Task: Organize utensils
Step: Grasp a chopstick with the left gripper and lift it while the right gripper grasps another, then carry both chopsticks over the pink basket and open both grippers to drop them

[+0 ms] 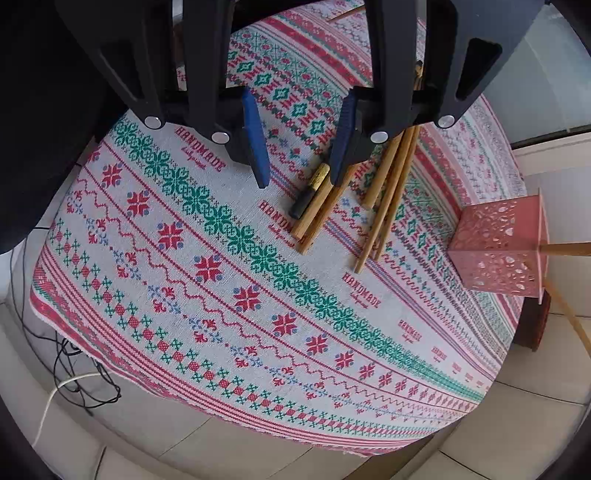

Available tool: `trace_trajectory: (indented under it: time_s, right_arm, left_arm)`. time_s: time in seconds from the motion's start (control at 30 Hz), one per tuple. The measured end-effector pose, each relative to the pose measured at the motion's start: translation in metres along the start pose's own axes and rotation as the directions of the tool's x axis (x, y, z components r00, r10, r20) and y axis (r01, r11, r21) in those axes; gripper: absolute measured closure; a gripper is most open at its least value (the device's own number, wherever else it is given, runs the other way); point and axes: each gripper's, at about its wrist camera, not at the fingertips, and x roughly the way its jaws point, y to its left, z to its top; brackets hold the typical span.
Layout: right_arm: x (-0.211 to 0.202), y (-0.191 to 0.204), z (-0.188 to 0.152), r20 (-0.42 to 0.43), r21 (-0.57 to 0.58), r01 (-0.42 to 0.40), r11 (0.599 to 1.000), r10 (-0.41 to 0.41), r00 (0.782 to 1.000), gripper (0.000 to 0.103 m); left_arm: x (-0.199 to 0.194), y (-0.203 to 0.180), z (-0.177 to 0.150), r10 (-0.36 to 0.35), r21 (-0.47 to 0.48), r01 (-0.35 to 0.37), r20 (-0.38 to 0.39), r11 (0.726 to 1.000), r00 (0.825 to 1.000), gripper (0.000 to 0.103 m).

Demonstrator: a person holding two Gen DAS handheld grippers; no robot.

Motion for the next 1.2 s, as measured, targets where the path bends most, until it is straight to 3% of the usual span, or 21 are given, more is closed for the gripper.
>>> trace_trajectory:
  time_s: [0.3, 0.37, 0.43, 0.47, 0.63, 0.83, 0.97, 1.2]
  right_arm:
    - [0.014, 0.022, 0.009, 0.028, -0.006, 0.109, 0.994, -0.108, 0.994, 0.067]
    - [0.015, 0.027, 0.010, 0.028, -0.018, 0.128, 0.992, -0.128, 0.991, 0.072]
    - [0.015, 0.028, 0.008, 0.034, -0.023, 0.176, 0.984, -0.175, 0.984, 0.086]
    - [0.014, 0.026, 0.003, 0.042, -0.024, 0.175, 0.984, -0.174, 0.984, 0.088]
    - [0.010, 0.010, 0.004, 0.054, 0.008, 0.065, 0.998, -0.065, 0.996, 0.096]
    - [-0.014, 0.005, -0.001, 0.095, -0.083, -0.048, 0.995, 0.056, 0.994, 0.096]
    - [-0.047, 0.008, -0.016, 0.163, -0.202, -0.087, 0.975, 0.122, 0.979, 0.096]
    - [-0.107, 0.007, -0.050, 0.261, -0.397, -0.121, 0.910, 0.238, 0.935, 0.096]
  left_arm:
    - [-0.010, 0.010, 0.000, -0.013, -0.021, 0.013, 0.038, 1.000, 0.999, 0.096]
    - [-0.011, 0.015, 0.000, -0.007, -0.032, 0.008, 0.041, 0.999, 0.999, 0.096]
    - [-0.012, 0.019, 0.000, 0.000, -0.043, 0.002, 0.044, 0.999, 0.999, 0.096]
    - [-0.013, 0.022, 0.000, 0.002, -0.050, 0.000, 0.045, 0.999, 0.999, 0.096]
    - [-0.023, 0.029, 0.002, 0.012, -0.077, -0.007, 0.060, 0.997, 0.998, 0.096]
    - [-0.035, 0.029, 0.002, 0.058, -0.113, -0.049, 0.074, 0.992, 0.996, 0.096]
    - [-0.040, 0.030, -0.002, 0.077, -0.154, -0.063, 0.084, 0.986, 0.993, 0.096]
    - [-0.054, 0.028, -0.011, 0.104, -0.259, -0.069, 0.124, 0.964, 0.987, 0.096]
